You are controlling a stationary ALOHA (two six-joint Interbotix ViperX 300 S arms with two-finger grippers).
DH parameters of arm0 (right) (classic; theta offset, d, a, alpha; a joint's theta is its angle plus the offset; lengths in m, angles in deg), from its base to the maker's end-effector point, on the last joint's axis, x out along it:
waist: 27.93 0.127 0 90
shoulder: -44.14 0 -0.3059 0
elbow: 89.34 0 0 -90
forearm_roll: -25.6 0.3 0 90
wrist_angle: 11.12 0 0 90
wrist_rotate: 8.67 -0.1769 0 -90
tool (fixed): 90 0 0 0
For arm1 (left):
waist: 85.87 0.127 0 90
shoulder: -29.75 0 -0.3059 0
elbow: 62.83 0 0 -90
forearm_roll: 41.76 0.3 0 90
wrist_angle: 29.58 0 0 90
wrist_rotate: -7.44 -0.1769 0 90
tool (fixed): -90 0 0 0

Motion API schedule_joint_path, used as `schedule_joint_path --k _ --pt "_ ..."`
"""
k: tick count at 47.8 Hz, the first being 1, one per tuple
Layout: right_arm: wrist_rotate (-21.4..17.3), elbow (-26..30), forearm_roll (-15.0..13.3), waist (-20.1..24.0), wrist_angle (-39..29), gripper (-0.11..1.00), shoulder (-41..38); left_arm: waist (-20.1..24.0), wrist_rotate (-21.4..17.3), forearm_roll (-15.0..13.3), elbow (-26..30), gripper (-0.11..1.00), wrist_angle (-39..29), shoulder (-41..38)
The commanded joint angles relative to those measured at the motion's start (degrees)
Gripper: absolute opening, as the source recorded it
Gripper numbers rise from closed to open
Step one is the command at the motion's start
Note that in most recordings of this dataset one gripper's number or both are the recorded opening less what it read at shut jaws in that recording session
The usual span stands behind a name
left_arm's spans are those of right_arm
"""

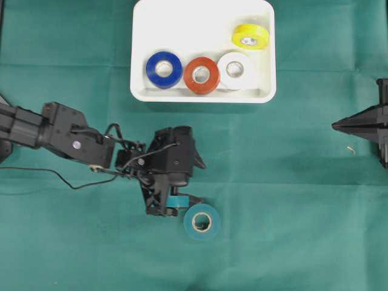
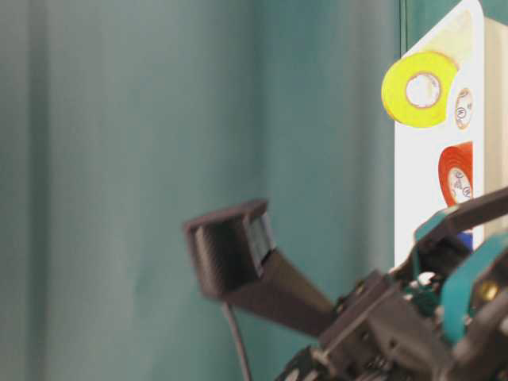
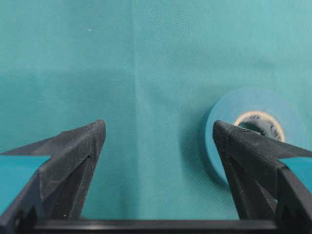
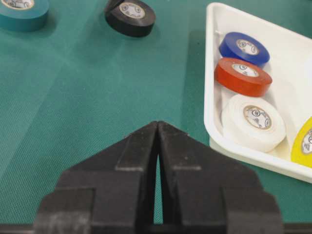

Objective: Put the tape into the white case with the left arm.
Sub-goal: 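Move the left gripper past the black tape toward the teal tape, then lower the left gripper and close it on the teal tape rim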

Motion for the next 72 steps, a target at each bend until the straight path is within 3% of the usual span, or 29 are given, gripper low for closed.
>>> schedule_joint_path --k 1,7,19,54,57,68,72 --pt "0.0 -0.88 -0.62 -0.09 0.53 -0.09 -0.53 -0.44 2.29 -0.09 2.72 0.94 -1.05 0.09" --pt "0.0 -0.88 -0.62 0.0 0.53 -0.09 -0.53 -0.97 5.8 -0.09 4.75 0.94 -4.31 -1.05" --pt "0.0 -0.88 -0.62 0.0 0.53 -0.09 -0.53 -2.81 5.8 0.0 5.89 0.94 -9.93 -2.46" --pt "0.0 -0.88 -0.62 -0.09 0.53 -0.09 -0.53 -3.6 5.89 0.0 9.23 0.92 -10.63 -8.09" --pt "0.0 -0.88 -0.7 0.0 0.53 -0.09 -0.53 -3.6 5.89 0.0 9.14 0.87 -10.63 -7.73" --pt "0.0 -0.88 -0.62 0.0 0.53 -0.09 -0.53 -3.69 5.8 0.0 8.96 0.28 -10.63 -7.38" --pt "0.0 -0.88 -0.62 -0.09 0.53 -0.09 -0.53 -3.6 5.89 0.0 8.96 0.27 -10.72 -7.21"
